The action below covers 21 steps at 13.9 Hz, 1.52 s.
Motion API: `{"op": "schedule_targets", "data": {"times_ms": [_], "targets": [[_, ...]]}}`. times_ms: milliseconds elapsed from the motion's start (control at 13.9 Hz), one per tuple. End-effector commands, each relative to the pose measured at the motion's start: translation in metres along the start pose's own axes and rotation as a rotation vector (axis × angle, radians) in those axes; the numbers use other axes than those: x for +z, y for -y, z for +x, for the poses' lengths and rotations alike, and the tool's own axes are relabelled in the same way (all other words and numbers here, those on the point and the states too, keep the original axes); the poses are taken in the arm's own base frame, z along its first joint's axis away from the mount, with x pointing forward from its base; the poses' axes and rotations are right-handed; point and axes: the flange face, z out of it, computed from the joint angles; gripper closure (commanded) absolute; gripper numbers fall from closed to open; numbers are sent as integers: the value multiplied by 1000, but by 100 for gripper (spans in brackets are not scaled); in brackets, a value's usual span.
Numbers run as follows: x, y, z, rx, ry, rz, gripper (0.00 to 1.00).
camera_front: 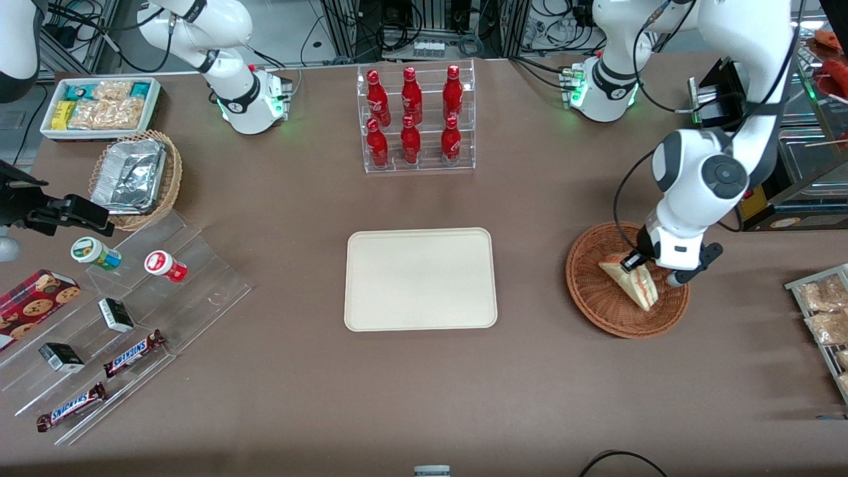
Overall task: Place sandwich from basket to tray
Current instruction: 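Lift the sandwich and carry it with the left gripper over the cream tray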
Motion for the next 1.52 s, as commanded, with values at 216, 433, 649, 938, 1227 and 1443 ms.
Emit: {"op": "schedule_targets", "data": {"times_ms": [216,433,649,938,1227,1443], "targets": [[-89,-118,-52,194,69,16,100],[-83,-178,-108,301,76,-7,100],[-61,-242,-160,445,52,5,100],[-30,-318,-229,494,20,-2,100],[4,-358,-276,575,8,-23,100],[33,-368,-297,612,-5,-56,100]]}}
